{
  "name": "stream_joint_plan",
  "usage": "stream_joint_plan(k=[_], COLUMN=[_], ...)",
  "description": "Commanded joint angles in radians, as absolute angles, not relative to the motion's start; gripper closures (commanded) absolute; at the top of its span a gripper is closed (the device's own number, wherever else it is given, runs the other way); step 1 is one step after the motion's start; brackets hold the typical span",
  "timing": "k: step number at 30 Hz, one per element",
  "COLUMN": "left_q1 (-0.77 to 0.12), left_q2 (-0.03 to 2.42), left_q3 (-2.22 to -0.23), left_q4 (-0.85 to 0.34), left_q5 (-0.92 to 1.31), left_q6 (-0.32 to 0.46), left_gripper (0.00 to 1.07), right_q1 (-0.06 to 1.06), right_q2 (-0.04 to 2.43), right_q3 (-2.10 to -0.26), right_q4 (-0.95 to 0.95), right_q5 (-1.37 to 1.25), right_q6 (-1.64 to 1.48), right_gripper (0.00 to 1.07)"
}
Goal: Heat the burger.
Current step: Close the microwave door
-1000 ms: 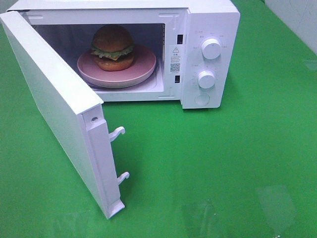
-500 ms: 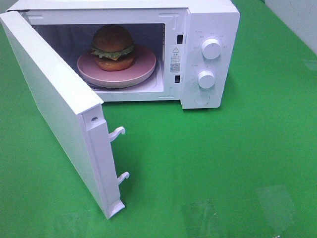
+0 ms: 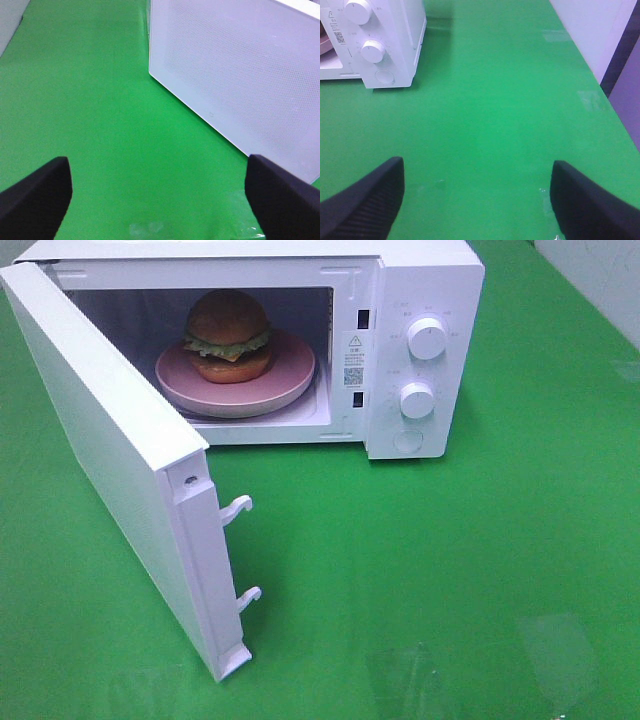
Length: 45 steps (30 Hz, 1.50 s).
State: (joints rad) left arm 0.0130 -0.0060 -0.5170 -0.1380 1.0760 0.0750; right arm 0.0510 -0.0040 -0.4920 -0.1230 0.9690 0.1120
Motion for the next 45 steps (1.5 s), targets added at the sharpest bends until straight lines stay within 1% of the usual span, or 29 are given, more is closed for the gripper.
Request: stream_joint_plan(k=[1, 6, 10, 12, 13, 14, 15, 16, 17, 19, 20, 21, 22, 23, 24, 25, 26, 27, 28, 29, 30, 31, 34, 35, 36, 37, 40, 42, 45], left_q1=[0.015, 0.015, 0.015, 0.015, 0.015, 0.015, 0.015, 0.015, 0.015, 0.015, 0.015, 0.015, 0.015, 0.015, 0.015, 0.015, 0.015, 0.015, 0.015, 0.015, 0.015, 0.015, 0.015, 0.015, 0.015, 0.015, 0.015, 0.015, 0.015], left_q2=[-0.021, 0.005, 0.073, 0.113, 0.148, 0.148, 0.181, 0.181, 0.209, 0.224, 0.257, 0.257, 0.286, 0.286, 0.326, 0.326, 0.361, 0.361, 0.398, 0.398, 0.433, 0.462, 0.474, 0.499, 0.499, 0.519, 0.536, 0.561, 0.569], left_q3=[-0.518, -0.561, -0.571, -0.571, -0.571, -0.571, -0.571, -0.571, -0.571, -0.571, -0.571, -0.571, -0.571, -0.571, -0.571, -0.571, -0.571, -0.571, -0.571, -0.571, -0.569, -0.566, -0.561, -0.544, -0.544, -0.513, -0.477, -0.382, -0.336], left_q4=[-0.159, -0.184, -0.184, -0.185, -0.185, -0.185, -0.194, -0.194, -0.208, -0.213, -0.215, -0.215, -0.213, -0.213, -0.213, -0.213, -0.215, -0.215, -0.221, -0.221, -0.220, -0.220, -0.220, -0.222, -0.222, -0.224, -0.231, -0.256, -0.258], left_q5=[1.062, 0.988, 0.901, 0.859, 0.804, 0.804, 0.737, 0.737, 0.683, 0.660, 0.629, 0.629, 0.605, 0.605, 0.592, 0.592, 0.582, 0.582, 0.568, 0.568, 0.545, 0.507, 0.480, 0.424, 0.424, 0.345, 0.268, 0.089, 0.000], left_q6=[0.075, 0.075, 0.075, 0.075, 0.075, 0.075, 0.075, 0.075, 0.075, 0.075, 0.075, 0.075, 0.075, 0.075, 0.075, 0.075, 0.075, 0.075, 0.075, 0.075, 0.078, 0.104, 0.117, 0.149, 0.149, 0.163, 0.166, 0.166, 0.165], left_gripper=[0.18, 0.18, 0.23, 0.27, 0.32, 0.32, 0.39, 0.39, 0.45, 0.47, 0.52, 0.52, 0.59, 0.59, 0.70, 0.70, 0.85, 0.85, 0.98, 0.98, 1.07, 1.07, 1.07, 1.07, 1.07, 1.07, 1.07, 1.07, 1.07], right_q1=[0.047, 0.047, 0.047, 0.047, 0.047, 0.047, 0.047, 0.047, 0.047, 0.047, 0.047, 0.047, 0.047, 0.047, 0.047, 0.047, 0.047, 0.047, 0.047, 0.047, 0.047, 0.047, 0.047, 0.047, 0.047, 0.047, 0.047, 0.047, 0.047], right_q2=[-0.031, -0.031, -0.031, -0.031, -0.031, -0.031, -0.031, -0.031, -0.031, -0.031, -0.031, -0.031, -0.031, -0.031, -0.031, -0.031, -0.031, -0.031, -0.031, -0.031, -0.031, -0.031, -0.031, -0.031, -0.031, -0.031, -0.031, -0.031, -0.031], right_q3=[-0.492, -0.492, -0.492, -0.492, -0.492, -0.492, -0.492, -0.492, -0.492, -0.492, -0.492, -0.492, -0.492, -0.492, -0.492, -0.492, -0.492, -0.492, -0.492, -0.492, -0.492, -0.492, -0.492, -0.492, -0.492, -0.492, -0.492, -0.492, -0.492], right_q4=[-0.121, -0.121, -0.121, -0.121, -0.121, -0.121, -0.121, -0.121, -0.121, -0.121, -0.121, -0.121, -0.121, -0.121, -0.121, -0.121, -0.121, -0.121, -0.121, -0.121, -0.121, -0.121, -0.121, -0.121, -0.121, -0.121, -0.121, -0.121, -0.121], right_q5=[0.964, 0.964, 0.964, 0.964, 0.964, 0.964, 0.964, 0.964, 0.964, 0.964, 0.964, 0.964, 0.964, 0.964, 0.964, 0.964, 0.964, 0.964, 0.964, 0.964, 0.964, 0.964, 0.964, 0.964, 0.964, 0.964, 0.964, 0.964, 0.964], right_q6=[0.109, 0.109, 0.109, 0.109, 0.109, 0.109, 0.109, 0.109, 0.109, 0.109, 0.109, 0.109, 0.109, 0.109, 0.109, 0.109, 0.109, 0.109, 0.109, 0.109, 0.109, 0.109, 0.109, 0.109, 0.109, 0.109, 0.109, 0.109, 0.109], right_gripper=[0.31, 0.31, 0.31, 0.31, 0.31, 0.31, 0.31, 0.31, 0.31, 0.31, 0.31, 0.31, 0.31, 0.31, 0.31, 0.31, 0.31, 0.31, 0.31, 0.31, 0.31, 0.31, 0.31, 0.31, 0.31, 0.31, 0.31, 0.31, 0.31])
